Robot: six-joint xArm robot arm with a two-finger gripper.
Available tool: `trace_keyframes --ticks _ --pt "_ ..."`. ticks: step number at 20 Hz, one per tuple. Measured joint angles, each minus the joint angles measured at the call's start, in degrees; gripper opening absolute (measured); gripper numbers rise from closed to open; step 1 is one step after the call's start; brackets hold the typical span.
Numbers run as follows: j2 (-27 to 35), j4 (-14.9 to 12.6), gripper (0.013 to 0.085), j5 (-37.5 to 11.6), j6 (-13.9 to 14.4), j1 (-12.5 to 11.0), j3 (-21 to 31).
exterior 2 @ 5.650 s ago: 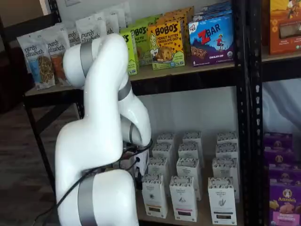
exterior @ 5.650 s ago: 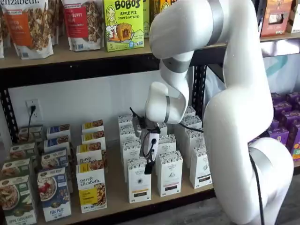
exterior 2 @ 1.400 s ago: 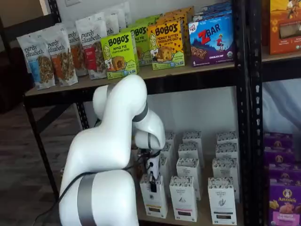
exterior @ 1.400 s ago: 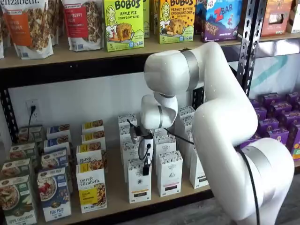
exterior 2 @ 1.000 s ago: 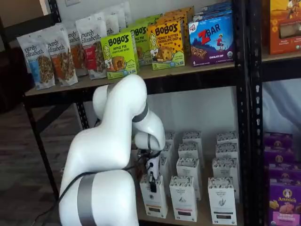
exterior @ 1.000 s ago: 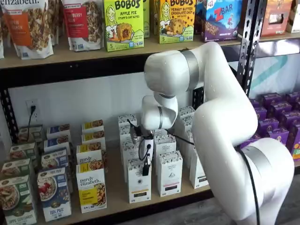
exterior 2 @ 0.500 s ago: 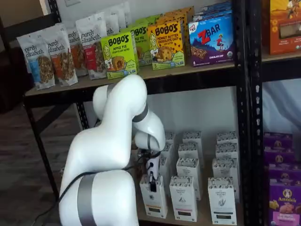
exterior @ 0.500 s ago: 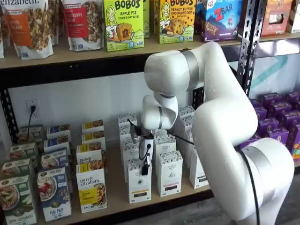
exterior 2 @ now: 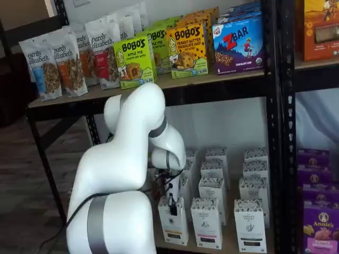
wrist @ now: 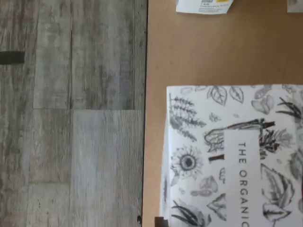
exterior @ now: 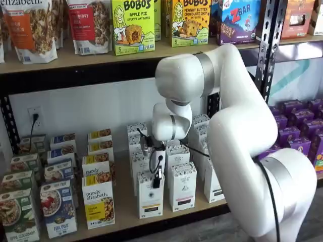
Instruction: Pick up the white box with a yellow strip in the middle, on the bottom shelf, the fourth box from the left
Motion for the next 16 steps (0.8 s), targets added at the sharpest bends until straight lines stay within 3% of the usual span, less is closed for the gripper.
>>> trace_keyframes --ticks 7,16 --pt "-0.9 -0.1 0.0490 -0.1 0.3 0.3 1.2" --pt "-4.8 0.6 0.0490 -1.9 0.3 1.1 7.0"
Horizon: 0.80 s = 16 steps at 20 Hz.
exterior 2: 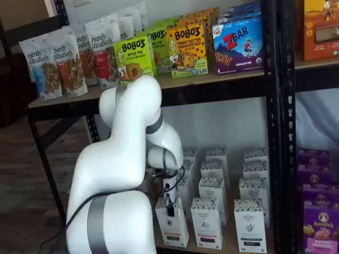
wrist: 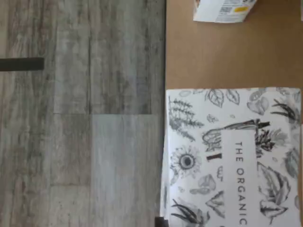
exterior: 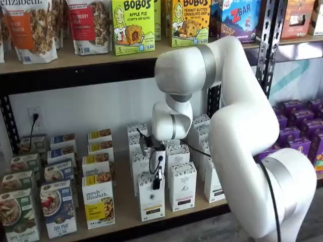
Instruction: Pick up the white box with a yellow strip in the middle, on the bottom shelf, the fourth box from the left
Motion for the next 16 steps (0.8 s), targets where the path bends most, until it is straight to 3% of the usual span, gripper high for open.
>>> trace_keyframes --ticks 16 --pt "-11.9 2.7 0.0490 -5.1 -0.7 2.4 17.4"
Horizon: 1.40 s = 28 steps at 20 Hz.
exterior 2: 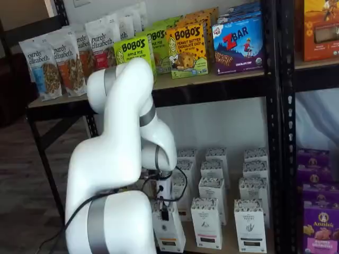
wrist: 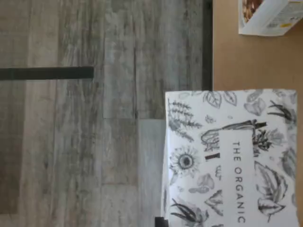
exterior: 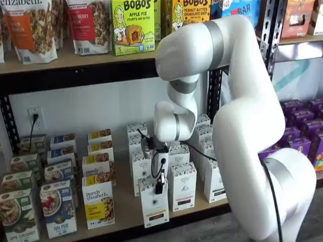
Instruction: Pick up the white box with a yellow strip in the middle, on the bottom shelf, the fourth box from the left
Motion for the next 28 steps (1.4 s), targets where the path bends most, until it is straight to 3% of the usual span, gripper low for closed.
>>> trace_keyframes --ticks 15,22,28 --pt "-14.1 9.3 0.0490 -5.4 -6.0 3.4 18.6" --pt "-20.8 10.8 0.0490 -5.9 -6.6 4.3 25.5" --pt "-25.9 8.2 0.0490 -6.2 -3.8 4.6 30.8"
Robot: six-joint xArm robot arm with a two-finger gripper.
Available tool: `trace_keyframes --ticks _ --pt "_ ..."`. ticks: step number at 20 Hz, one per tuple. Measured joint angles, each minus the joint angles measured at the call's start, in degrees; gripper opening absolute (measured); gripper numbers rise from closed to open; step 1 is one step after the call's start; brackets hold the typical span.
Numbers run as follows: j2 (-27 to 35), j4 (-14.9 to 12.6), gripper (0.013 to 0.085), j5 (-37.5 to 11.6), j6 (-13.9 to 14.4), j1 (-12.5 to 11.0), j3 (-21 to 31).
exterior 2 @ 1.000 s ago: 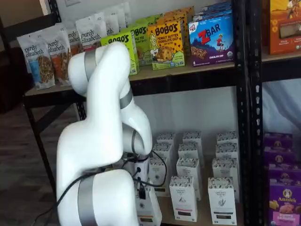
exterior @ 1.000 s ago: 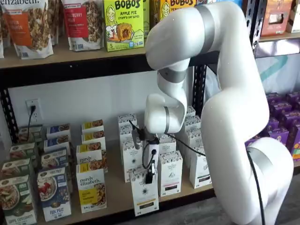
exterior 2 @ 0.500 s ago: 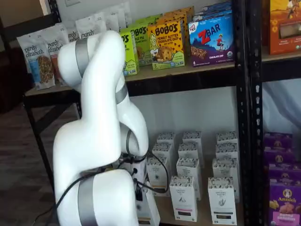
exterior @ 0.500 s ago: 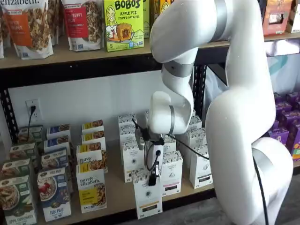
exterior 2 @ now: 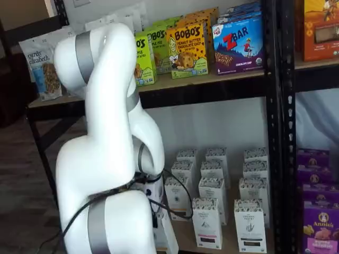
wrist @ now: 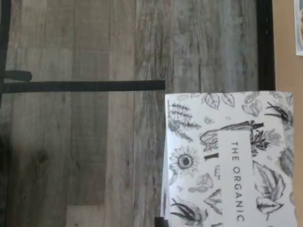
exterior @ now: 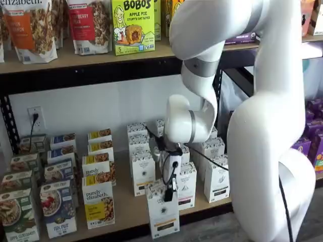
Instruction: Pick up the white box with a yellow strip in the middle, on the bottom shelf, the fourth box from the left
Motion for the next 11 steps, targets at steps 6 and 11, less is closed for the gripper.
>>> trace_keyframes --ticks 6,11 --pt "-5.7 2.9 0.0490 -0.8 -2.3 0.5 5.6" --pt "-9.3 6.0 0.0490 -0.5 -4.9 0.7 8.6"
